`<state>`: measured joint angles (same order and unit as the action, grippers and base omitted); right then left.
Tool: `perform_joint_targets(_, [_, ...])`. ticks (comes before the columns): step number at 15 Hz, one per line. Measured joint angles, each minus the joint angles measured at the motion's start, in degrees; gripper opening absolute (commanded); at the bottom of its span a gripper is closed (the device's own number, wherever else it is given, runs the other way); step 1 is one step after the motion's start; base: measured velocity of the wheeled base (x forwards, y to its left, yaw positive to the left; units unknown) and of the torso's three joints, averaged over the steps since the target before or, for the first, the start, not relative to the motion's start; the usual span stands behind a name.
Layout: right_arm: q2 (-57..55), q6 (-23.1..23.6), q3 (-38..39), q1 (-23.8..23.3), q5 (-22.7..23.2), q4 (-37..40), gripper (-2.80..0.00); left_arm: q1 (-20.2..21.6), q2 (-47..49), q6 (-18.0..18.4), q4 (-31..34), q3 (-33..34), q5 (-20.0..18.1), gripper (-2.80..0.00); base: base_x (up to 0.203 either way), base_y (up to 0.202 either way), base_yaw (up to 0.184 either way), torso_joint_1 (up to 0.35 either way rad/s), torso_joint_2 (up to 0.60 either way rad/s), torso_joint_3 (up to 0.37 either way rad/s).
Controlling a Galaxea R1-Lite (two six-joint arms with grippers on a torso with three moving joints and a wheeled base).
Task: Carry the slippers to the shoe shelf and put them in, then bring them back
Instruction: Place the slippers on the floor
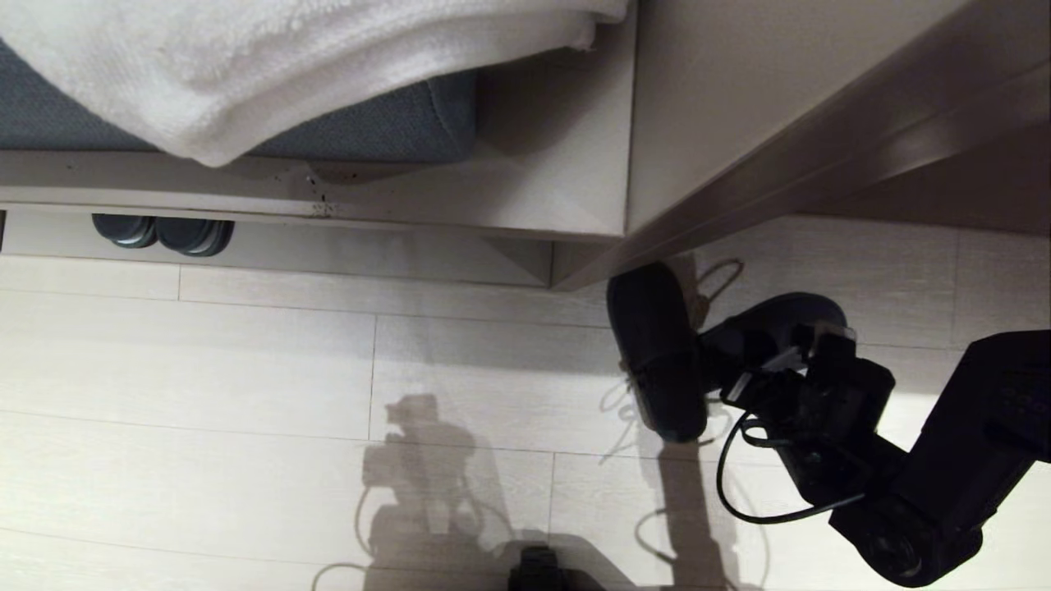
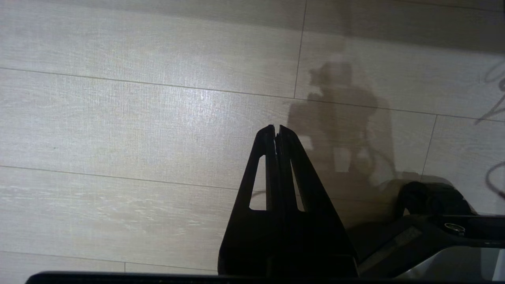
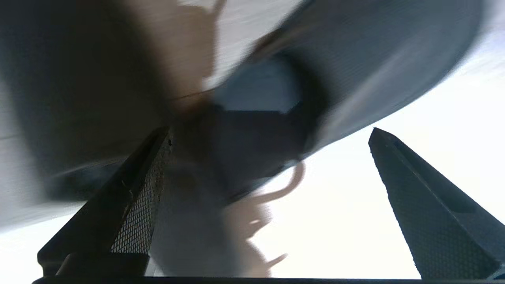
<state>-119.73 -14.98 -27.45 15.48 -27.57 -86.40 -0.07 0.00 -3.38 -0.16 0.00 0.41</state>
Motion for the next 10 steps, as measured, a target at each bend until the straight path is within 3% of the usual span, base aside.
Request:
perform_joint_targets(2, [-0.7,3.8,-0.8,-2.4,1.3,-0.7,0.0,0.0,0.0,0.0,0.0,0.0,0.0,-2.8,0.0,0.0,0.0,0.0,0.0,0.0])
perform_joint_targets(10, [-4.8,7.6,-5.6,-5.2,2.0,-0.7,0.0,0.0,0.0,0.0,0.0,0.0,0.0,-2.8,0.0,0.0,0.0,0.0,0.0,0.0])
